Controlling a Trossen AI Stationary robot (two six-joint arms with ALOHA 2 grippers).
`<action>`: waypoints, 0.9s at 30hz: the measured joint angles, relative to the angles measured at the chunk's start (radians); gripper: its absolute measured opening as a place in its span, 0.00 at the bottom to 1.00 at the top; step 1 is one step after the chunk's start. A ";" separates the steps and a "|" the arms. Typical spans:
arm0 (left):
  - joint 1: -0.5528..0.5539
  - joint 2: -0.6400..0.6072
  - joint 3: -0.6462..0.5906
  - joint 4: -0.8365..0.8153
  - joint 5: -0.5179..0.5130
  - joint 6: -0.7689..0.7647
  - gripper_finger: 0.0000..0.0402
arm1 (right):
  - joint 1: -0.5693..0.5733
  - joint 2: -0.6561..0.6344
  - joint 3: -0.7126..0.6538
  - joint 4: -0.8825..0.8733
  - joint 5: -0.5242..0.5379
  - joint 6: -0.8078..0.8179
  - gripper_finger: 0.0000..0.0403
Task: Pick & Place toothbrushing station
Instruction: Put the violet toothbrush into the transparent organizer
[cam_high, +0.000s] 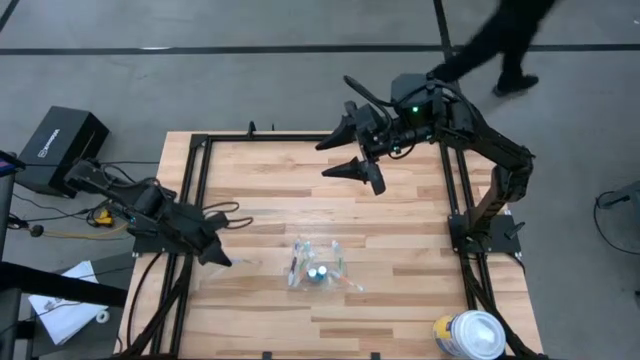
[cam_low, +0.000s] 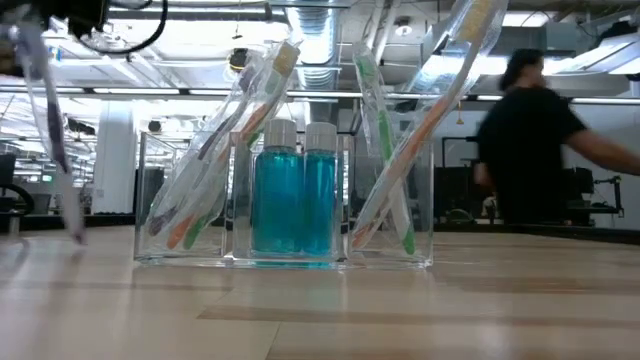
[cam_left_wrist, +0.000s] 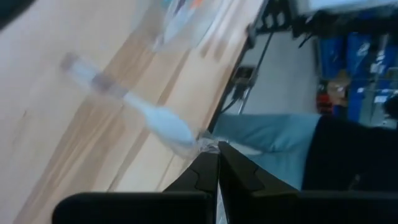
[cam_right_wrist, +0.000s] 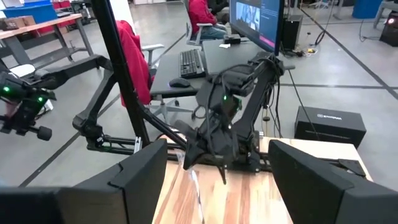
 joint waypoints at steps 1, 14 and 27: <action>0.005 0.000 0.015 0.001 -0.017 0.005 0.00 | -0.002 -0.001 0.000 0.000 0.000 -0.001 0.67; 0.114 0.022 0.214 0.017 -0.161 0.096 0.00 | -0.020 -0.001 0.000 0.003 0.002 -0.024 0.67; 0.232 0.164 0.415 0.063 -0.123 0.272 0.00 | -0.024 -0.001 0.000 0.004 0.002 -0.027 0.67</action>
